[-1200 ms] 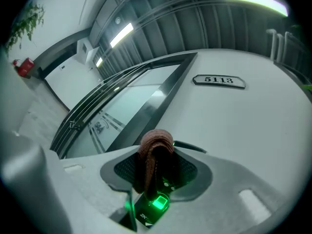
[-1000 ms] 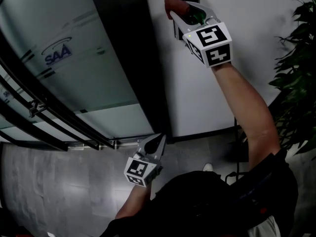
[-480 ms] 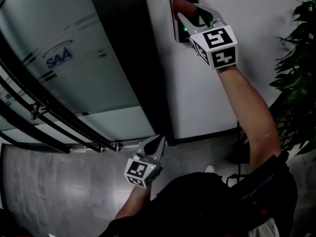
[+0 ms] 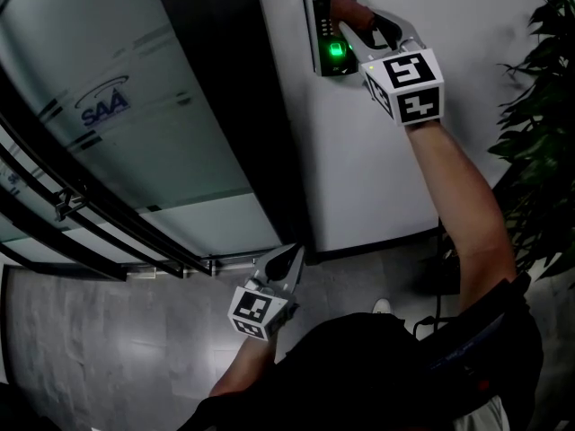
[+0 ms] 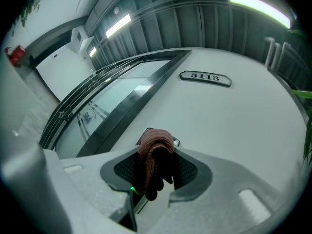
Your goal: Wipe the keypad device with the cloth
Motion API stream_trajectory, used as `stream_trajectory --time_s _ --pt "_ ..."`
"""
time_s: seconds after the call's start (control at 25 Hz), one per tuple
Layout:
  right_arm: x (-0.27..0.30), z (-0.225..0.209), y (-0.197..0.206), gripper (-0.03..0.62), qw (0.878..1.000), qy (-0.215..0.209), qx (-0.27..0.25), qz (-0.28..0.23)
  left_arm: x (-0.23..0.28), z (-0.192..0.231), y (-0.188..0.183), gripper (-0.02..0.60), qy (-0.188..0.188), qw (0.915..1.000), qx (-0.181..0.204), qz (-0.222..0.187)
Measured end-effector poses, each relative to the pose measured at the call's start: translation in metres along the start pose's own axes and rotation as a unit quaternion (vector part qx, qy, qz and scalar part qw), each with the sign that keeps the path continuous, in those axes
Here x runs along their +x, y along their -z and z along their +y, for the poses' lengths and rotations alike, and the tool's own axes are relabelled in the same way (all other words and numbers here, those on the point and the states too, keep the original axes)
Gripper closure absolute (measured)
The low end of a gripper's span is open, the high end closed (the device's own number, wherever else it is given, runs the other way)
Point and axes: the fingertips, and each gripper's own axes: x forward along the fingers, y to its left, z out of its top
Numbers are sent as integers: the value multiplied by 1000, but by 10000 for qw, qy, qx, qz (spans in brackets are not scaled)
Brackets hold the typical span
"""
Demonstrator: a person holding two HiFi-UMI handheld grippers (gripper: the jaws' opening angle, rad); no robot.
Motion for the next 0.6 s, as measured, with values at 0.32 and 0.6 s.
stream_trajectory --time_s 0.32,0.6 --pt "-6 -16 6 453 9999 134 13 85 4 -3 -3 566 56 10000 18 1" --pt "-8 -34 24 452 9990 353 35 280 5 -2 -2 565 49 10000 42 17"
